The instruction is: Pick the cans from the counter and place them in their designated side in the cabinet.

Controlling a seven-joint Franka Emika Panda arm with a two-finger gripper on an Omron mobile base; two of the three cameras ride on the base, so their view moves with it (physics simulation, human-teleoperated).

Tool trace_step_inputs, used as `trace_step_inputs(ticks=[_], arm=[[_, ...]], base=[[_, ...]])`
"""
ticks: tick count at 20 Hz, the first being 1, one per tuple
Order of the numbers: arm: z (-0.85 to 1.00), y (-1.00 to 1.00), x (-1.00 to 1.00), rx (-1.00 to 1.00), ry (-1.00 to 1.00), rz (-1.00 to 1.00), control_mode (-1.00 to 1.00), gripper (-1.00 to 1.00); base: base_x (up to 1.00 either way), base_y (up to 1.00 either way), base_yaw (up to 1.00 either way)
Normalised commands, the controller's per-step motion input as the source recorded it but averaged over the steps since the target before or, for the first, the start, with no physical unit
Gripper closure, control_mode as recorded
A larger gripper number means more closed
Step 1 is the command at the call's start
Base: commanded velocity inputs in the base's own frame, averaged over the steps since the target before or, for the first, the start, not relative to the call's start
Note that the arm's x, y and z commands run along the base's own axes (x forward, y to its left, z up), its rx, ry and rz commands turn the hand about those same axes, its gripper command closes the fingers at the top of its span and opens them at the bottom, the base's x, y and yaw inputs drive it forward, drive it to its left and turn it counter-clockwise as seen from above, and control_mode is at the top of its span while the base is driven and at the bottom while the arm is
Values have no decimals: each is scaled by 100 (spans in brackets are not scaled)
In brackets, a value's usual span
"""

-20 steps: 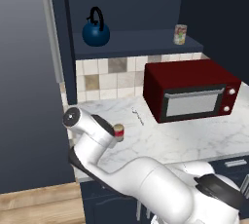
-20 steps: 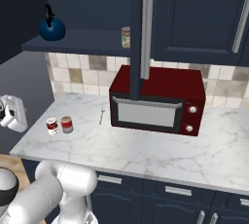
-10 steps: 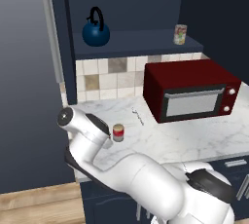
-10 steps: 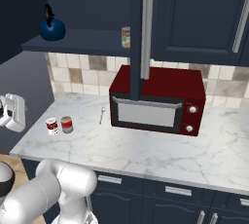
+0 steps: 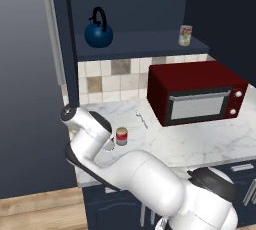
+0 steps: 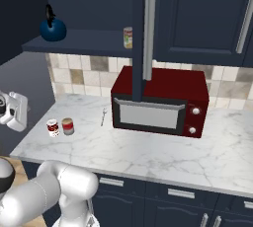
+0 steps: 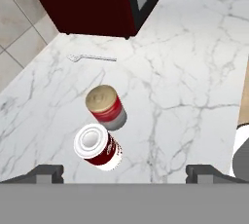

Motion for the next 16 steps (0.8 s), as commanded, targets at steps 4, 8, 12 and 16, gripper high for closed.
trace_step_inputs(ticks=[4,8,12,16], arm=[[-8,-6,5,4,1,-1,-100,-100],[-11,-3,4,3,0,0,-100,-100],[-8,-4,4,2,0,0,-100,-100],[-5,-4,5,2,0,0,-100,-100]], base=[[0,0,0],[0,0,0],[0,0,0],[0,0,0]])
